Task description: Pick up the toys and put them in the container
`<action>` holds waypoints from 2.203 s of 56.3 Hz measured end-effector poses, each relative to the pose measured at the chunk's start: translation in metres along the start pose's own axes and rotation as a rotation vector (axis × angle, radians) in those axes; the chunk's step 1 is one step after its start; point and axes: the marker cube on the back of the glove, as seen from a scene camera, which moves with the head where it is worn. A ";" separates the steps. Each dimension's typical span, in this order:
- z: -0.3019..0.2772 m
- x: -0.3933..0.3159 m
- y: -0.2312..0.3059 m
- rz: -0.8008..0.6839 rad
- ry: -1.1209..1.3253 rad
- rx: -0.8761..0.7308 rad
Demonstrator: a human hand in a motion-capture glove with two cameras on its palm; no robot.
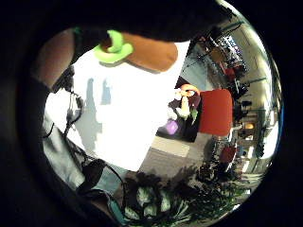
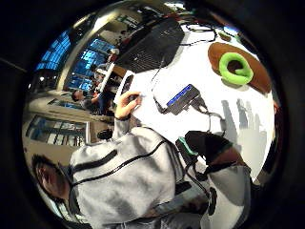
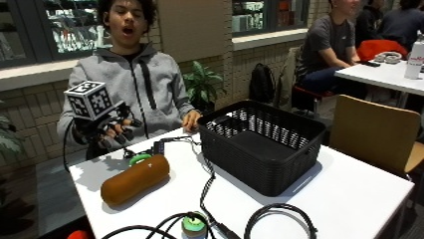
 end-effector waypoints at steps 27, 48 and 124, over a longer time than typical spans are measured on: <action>0.063 0.098 -0.093 0.114 0.117 -0.217; 0.064 0.085 -0.124 0.060 0.240 -0.257; -0.034 -0.058 -0.305 -0.275 0.050 0.095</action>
